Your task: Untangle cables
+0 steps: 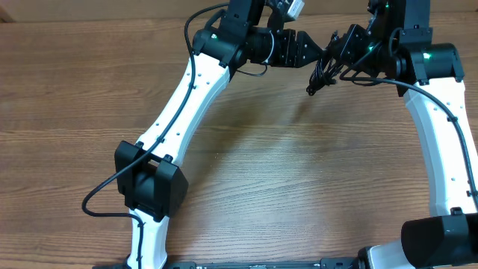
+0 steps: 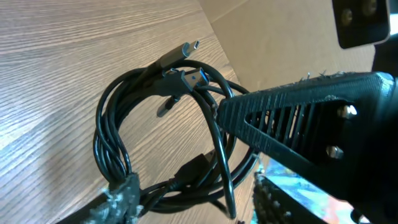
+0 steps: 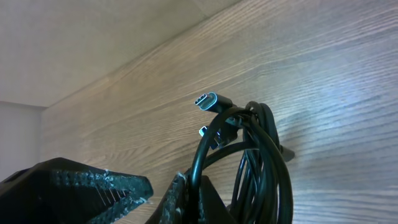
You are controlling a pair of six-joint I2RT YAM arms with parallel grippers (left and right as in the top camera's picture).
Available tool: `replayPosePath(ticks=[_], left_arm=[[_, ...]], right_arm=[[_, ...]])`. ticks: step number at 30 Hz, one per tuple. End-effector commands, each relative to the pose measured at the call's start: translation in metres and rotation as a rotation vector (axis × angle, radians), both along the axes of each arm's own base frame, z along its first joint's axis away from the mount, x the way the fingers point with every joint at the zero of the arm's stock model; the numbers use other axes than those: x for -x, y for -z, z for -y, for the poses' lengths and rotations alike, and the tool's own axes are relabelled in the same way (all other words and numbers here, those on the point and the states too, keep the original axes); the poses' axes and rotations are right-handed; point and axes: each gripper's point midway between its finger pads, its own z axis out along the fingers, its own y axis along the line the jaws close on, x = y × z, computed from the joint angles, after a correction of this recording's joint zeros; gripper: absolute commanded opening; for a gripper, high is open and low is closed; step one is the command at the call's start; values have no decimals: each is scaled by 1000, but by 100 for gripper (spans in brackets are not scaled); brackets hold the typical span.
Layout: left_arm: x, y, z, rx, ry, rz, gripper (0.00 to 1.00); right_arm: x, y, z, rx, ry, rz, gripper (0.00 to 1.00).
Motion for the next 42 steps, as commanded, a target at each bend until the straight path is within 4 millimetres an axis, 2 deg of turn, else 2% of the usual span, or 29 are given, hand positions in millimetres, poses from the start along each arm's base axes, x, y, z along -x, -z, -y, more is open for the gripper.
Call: replayPosePath(ticks=[1,7,9,11,12,13,20,23,30,35,38,42], left_arm=[[4,2,11,-23,-13,12,55],[6,2,14,-23,-8,13,50],[6,2,14,-24,-6,13,44],[7,2,14,-24,-6,14,26],[7,3,14,-24,-6,13,12],[6,3,14,-25,-6,13,4],[8,4,15,-27,3,17,4],[10,-6,7,-3,16,8,4],[3,-44,-58,-19,-79,33,4],[1,-49,-104,-111,-202,22,4],[2,-50,-118,-144,-242,20,4],[5,-55,-120,-147,-244,31,4]], right_arm=[[6,-31,-1,-6,-10,78,4],[7,-29,-1,-6,-11,69,4],[7,-29,-1,-6,-10,69,4],[8,-29,0,-6,-11,66,4],[8,-29,0,-6,-11,65,4],[8,-28,0,-5,-11,63,4],[10,-26,0,-4,-10,51,4],[10,-27,2,12,-22,62,4],[6,-26,27,25,22,64,4],[6,-25,35,26,40,60,4],[6,-25,35,27,40,61,4],[4,-27,35,27,40,69,4]])
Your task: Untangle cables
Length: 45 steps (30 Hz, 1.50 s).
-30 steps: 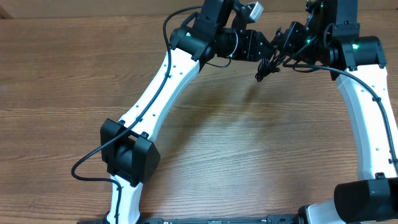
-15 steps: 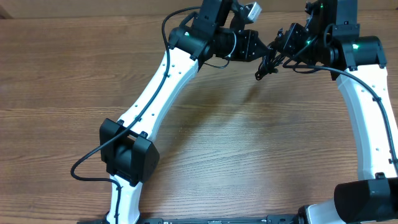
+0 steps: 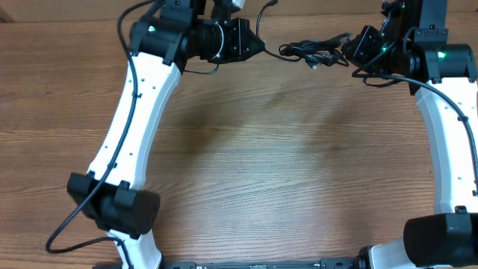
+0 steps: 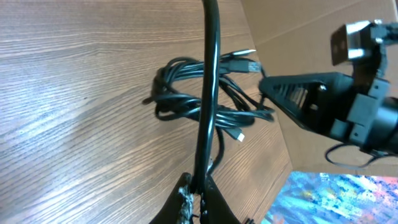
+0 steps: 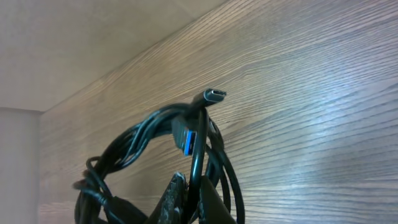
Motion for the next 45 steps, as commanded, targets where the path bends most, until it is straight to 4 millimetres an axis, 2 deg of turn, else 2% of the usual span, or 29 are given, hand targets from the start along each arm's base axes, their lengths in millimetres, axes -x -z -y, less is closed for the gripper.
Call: replayPosePath(ticks=[1,6,7,8,9,10,11,30,38,39,40,41,45], left_arm=[[0,-13,-7,-29,-15,69,4],[1,-12,-8,-32,-14,61,4],[2,-12,-8,-32,-13,61,4],[2,-11,-8,-33,-12,60,4],[2,-11,-8,-34,-12,56,4],[3,-10,-8,-36,-12,53,4],[3,-10,-8,-36,-12,51,4],[5,-10,-3,-40,0,59,4],[-2,-20,0,5,-32,66,4],[-3,-21,0,9,-34,70,20],[-3,-21,1,13,-38,66,72],[-3,-22,1,15,-40,62,100],[-2,-21,2,14,-39,59,100]], right_arm=[[2,-30,9,33,16,90,4],[2,-31,9,33,17,91,4],[2,-31,9,33,16,90,20],[2,-30,9,33,16,90,62],[2,-30,9,32,16,90,85],[2,-30,9,32,16,90,92],[2,-30,9,32,16,90,94],[9,-24,8,31,13,49,93],[25,-12,-11,70,-92,4,93],[25,-12,-13,76,-103,5,93],[26,-12,-15,76,-108,5,93],[26,-12,-15,76,-109,5,93],[27,-10,-15,76,-110,-4,93]])
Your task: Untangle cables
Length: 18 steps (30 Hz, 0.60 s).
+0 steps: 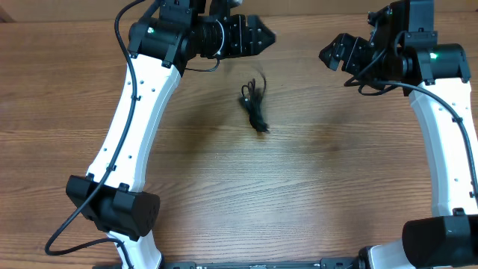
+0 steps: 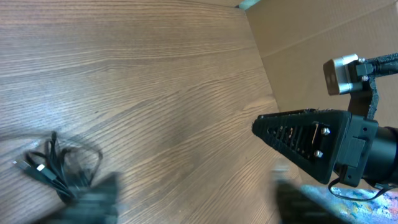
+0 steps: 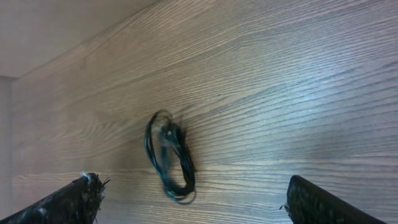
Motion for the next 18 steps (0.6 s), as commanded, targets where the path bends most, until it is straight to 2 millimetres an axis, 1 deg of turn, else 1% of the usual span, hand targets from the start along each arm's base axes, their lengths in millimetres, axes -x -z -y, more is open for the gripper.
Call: replayPosePath(ticks=[1,5,9,11,14,16,18], left_arm=[[7,-16,2,24,1,16,100],[4,-13,-4,3,-19,19,100],[0,-2,-17,-65,-61,13,100],[0,5,-24,-114,-78,13,100],[-1,15,-35,-186,-113,8,100],[0,17,-38,-211,-108,17,100],[2,16,-39,-223,-91,32,100]], right_arm=[[6,-24,0,9,-18,62,93],[14,-9,0,25,-37,11,93],[21,9,-7,26,-57,-37,93],[24,18,-16,37,-96,-44,93],[25,31,-36,85,-221,-8,93],[25,44,-49,118,-300,20,93],[25,61,-54,159,-311,22,90]])
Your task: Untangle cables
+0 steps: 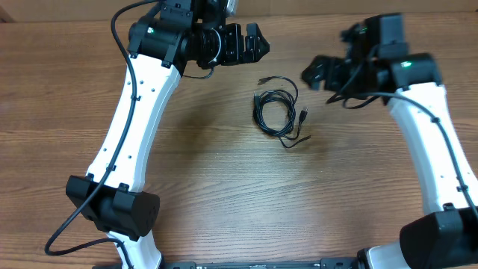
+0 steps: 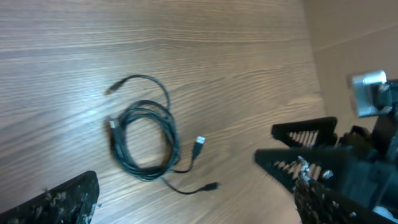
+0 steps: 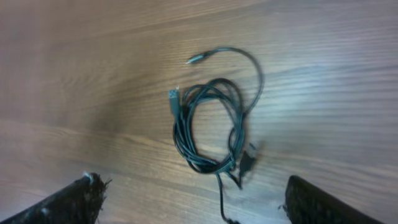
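A black cable bundle (image 1: 275, 112) lies on the wooden table as a loose coil, with several plug ends sticking out of it. My left gripper (image 1: 254, 41) hangs open to the far left of the coil, nothing between its fingers. My right gripper (image 1: 315, 72) is open just to the coil's right, blurred and apart from it. The left wrist view shows the coil (image 2: 117, 146) beyond the open left gripper (image 2: 193, 205), and the right arm's fingers (image 2: 305, 134) at the right. In the right wrist view the coil (image 3: 182, 127) lies beyond the open right gripper (image 3: 208, 202).
The bare wooden table (image 1: 224, 194) stretches toward me in front of the coil. A cardboard wall (image 2: 360, 37) stands along the far edge behind both arms.
The cable was a tight clump and now lies a little to the right as an open coil with its ends spread. My right gripper has moved left, closer to it. Both grippers stay open.
Both grippers were shut on the bundle, close together above the far middle of the table. Then they were apart with the cable stretched between them. Then both were open with the bundle below them as a clump, and now it lies spread on the table.
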You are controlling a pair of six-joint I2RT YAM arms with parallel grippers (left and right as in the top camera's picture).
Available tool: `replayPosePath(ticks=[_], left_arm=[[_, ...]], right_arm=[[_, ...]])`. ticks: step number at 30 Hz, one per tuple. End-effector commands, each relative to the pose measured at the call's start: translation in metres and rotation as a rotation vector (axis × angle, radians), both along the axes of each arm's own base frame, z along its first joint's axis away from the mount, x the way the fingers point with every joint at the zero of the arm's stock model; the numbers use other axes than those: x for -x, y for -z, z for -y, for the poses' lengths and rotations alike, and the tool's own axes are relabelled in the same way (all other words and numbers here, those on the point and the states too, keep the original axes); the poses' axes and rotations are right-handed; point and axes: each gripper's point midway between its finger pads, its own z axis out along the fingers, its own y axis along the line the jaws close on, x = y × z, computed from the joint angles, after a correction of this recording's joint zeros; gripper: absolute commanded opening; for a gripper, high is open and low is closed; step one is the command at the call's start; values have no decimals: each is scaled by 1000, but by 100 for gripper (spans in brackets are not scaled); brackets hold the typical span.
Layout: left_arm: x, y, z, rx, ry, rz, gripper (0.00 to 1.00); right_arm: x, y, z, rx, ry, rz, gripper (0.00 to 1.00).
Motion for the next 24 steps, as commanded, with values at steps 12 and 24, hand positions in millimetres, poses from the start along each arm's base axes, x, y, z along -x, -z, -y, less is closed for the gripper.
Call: replayPosePath(ticks=[12,24], left_arm=[[11,-30,-25,-107,-4,137,100],[20,-22,-27,-123,2,86,100]], right_arm=[[32,70,-23,-56,91,-159,85],[29,86,-53,215,-406,102,75]])
